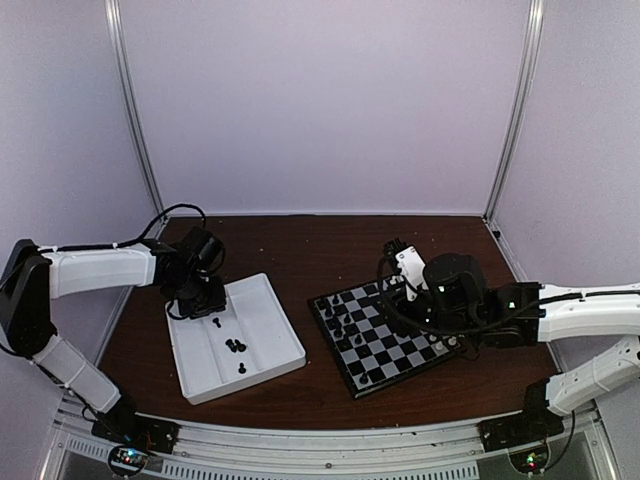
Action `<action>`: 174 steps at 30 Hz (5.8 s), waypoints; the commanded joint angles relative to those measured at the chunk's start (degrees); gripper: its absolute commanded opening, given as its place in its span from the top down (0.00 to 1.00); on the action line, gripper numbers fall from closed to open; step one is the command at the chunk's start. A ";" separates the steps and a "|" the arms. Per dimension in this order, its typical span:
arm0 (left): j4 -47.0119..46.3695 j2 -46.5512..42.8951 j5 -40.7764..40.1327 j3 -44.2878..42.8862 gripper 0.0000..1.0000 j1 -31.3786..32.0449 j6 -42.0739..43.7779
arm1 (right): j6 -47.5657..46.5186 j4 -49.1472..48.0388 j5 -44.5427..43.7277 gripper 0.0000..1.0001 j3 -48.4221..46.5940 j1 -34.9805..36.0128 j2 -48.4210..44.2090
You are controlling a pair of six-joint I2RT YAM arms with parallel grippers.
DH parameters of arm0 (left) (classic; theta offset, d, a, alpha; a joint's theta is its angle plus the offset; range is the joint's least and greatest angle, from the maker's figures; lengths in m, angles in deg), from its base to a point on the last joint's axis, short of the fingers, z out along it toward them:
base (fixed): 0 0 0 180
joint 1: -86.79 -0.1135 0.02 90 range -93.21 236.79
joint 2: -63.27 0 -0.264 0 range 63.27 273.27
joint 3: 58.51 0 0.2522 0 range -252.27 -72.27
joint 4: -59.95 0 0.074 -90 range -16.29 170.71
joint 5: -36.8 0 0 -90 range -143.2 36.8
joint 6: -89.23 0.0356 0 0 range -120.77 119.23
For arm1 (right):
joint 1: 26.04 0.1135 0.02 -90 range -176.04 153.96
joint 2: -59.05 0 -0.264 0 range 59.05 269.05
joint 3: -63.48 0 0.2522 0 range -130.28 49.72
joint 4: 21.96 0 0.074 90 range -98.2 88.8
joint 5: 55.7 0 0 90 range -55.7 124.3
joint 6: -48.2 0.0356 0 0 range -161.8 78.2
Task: Set up the chess pieces on the board
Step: Pick up the chess piece from the storage box, then place the chess piece on the chessboard.
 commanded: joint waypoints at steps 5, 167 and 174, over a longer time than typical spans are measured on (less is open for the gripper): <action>0.56 3.93 -2.97 -1.01 0.65 -0.28 -8.78 | 0.33 -1.10 1.80 0.54 -0.15 -0.12 -0.04; -2.10 -21.89 14.37 6.01 0.30 0.06 22.75 | 3.55 46.33 20.90 1.00 -22.71 -2.84 19.61; -2.43 -23.89 14.28 8.20 0.30 0.24 23.73 | 3.84 44.08 20.47 1.00 -23.36 -2.97 26.18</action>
